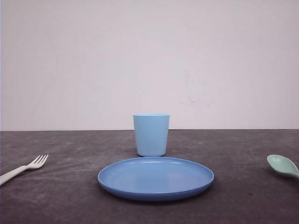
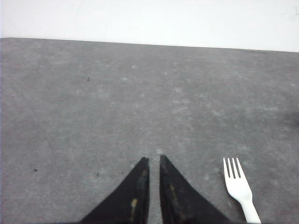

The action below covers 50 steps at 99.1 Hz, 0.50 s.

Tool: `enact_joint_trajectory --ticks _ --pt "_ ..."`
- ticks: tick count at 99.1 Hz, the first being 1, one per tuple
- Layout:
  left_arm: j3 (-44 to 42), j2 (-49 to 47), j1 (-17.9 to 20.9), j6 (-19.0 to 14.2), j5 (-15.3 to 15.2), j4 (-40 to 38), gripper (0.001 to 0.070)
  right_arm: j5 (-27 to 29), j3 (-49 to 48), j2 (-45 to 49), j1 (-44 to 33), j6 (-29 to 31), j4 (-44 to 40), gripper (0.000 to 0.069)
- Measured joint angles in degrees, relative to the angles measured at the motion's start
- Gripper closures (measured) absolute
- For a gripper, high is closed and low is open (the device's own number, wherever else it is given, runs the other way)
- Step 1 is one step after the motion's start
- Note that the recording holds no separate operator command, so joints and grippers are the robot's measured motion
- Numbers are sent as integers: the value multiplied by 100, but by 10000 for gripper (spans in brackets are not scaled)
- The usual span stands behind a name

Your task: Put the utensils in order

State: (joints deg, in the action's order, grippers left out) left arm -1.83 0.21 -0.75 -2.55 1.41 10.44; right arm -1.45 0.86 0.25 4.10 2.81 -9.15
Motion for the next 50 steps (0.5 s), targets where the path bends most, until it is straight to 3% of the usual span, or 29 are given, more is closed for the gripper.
enact_joint_trajectory --ticks 50 --pt "0 0 0 -94 2 0 695 -20 0 0 0 7 -50 683"
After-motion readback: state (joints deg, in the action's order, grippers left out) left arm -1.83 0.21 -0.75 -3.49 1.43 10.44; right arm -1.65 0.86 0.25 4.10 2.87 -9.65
